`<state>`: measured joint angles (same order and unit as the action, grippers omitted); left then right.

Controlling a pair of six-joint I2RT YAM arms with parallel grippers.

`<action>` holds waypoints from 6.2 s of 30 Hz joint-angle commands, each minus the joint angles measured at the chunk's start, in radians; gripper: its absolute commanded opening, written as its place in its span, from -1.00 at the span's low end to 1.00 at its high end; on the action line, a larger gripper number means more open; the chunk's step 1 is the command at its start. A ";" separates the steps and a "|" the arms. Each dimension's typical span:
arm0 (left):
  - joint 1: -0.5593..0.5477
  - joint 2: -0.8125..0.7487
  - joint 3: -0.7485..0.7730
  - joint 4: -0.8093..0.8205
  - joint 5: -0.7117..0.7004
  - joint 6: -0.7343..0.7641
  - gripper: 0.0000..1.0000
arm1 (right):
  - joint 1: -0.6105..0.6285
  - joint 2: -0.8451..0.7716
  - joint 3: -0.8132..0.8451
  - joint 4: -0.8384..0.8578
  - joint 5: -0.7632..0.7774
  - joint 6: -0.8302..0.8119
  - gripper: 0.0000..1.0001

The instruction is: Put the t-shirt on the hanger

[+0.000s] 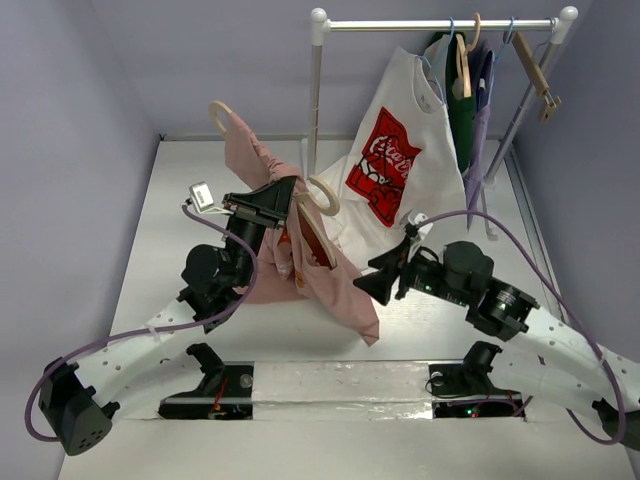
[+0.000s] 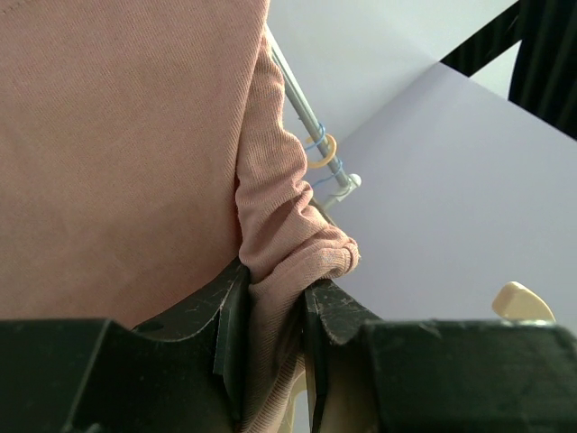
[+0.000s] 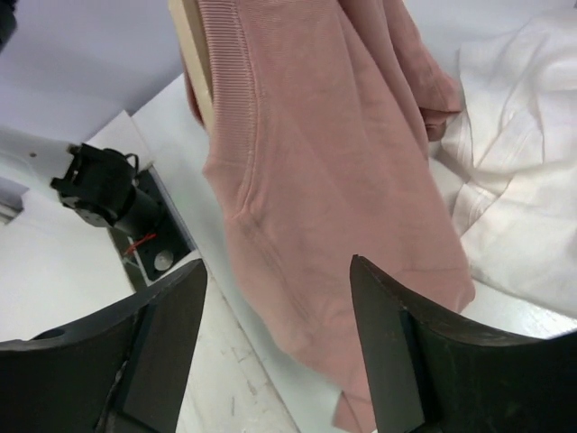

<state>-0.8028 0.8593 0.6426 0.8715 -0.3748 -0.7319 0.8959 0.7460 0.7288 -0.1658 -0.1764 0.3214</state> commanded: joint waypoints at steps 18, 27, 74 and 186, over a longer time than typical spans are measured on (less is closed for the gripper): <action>0.014 -0.005 -0.008 0.098 0.045 -0.110 -1.00 | 0.175 0.223 0.064 0.247 0.281 -0.174 -0.03; 0.014 0.023 -0.063 0.161 0.048 -0.162 -1.00 | 0.231 0.276 0.138 0.250 0.417 -0.203 -0.23; 0.014 -0.002 -0.006 0.073 0.083 -0.144 -1.00 | 0.252 0.279 0.092 0.215 0.472 -0.200 -0.57; 0.499 0.380 0.614 -0.632 0.088 0.216 -1.00 | 0.252 -0.186 0.406 -0.442 0.459 -0.088 -1.00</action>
<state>-0.3309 1.2518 1.1767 0.2096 -0.3035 -0.5240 1.1461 0.5816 1.0126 -0.6247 0.2935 0.2535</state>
